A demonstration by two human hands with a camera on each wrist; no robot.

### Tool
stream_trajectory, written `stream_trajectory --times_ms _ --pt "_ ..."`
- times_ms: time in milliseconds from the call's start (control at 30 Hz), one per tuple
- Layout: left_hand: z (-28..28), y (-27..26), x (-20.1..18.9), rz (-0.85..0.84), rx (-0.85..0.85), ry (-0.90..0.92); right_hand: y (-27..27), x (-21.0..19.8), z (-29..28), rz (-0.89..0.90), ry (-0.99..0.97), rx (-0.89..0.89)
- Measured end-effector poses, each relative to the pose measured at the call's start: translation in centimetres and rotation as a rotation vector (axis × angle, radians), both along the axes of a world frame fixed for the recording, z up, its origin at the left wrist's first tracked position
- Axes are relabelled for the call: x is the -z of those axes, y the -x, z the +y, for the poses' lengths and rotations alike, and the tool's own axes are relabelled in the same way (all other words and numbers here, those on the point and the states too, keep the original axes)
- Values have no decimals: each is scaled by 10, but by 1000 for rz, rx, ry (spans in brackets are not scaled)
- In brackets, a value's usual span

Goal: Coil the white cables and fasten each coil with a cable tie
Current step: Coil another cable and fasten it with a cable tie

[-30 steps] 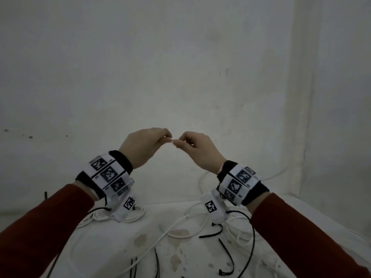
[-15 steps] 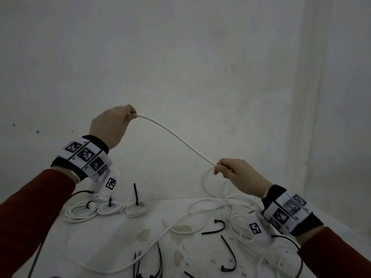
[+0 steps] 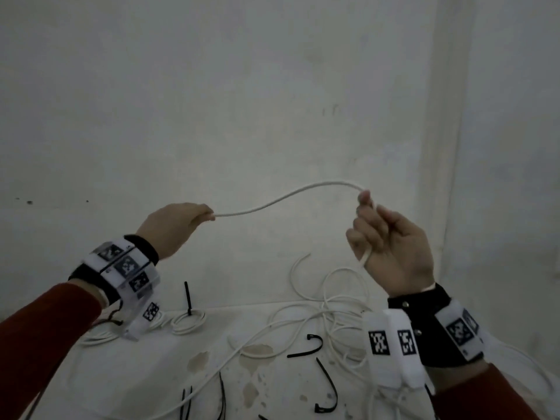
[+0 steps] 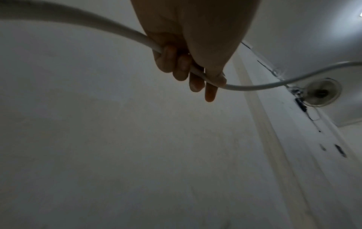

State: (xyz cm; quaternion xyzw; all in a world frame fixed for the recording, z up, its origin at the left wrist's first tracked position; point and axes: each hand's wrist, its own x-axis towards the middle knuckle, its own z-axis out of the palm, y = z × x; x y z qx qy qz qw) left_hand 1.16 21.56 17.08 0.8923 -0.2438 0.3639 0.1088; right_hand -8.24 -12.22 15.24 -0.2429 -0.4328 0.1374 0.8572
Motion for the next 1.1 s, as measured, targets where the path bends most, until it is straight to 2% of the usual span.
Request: stream_trajectory --times_ms 67,200,300,433,500,567,633,700,767,833,900,1033,1100 --pt "-12 10 13 66 38 -14 3 -9 5 7 -106 105" --pt "-37 30 38 126 52 -151 -3 -17 22 76 -223 495" --pt "-47 43 55 17 170 -293 -15 -14 34 115 -219 730" --pt "-52 51 65 -136 265 -489 -28 1 50 8 -55 981" --pt "-57 54 68 -169 294 -574 -32 8 60 -56 63 1083" --pt "-61 61 67 -224 315 -596 -33 14 66 -172 266 1195" --pt "-62 66 64 -269 342 -564 -34 21 66 -390 591 1333" --pt "-58 68 56 -287 339 -543 -32 26 60 -706 998 1436" --pt "-51 69 46 -314 300 -532 -28 28 54 -936 1326 1419" --pt "-45 69 36 -331 246 -498 -22 28 49 -936 1424 1331" --pt "-44 68 26 -364 216 -470 -16 30 45 -900 1378 1263" --pt "-51 66 5 -411 209 -397 -2 30 44 -908 1295 1236" --pt "-58 64 -5 -412 246 -341 4 28 45 -809 1170 1165"
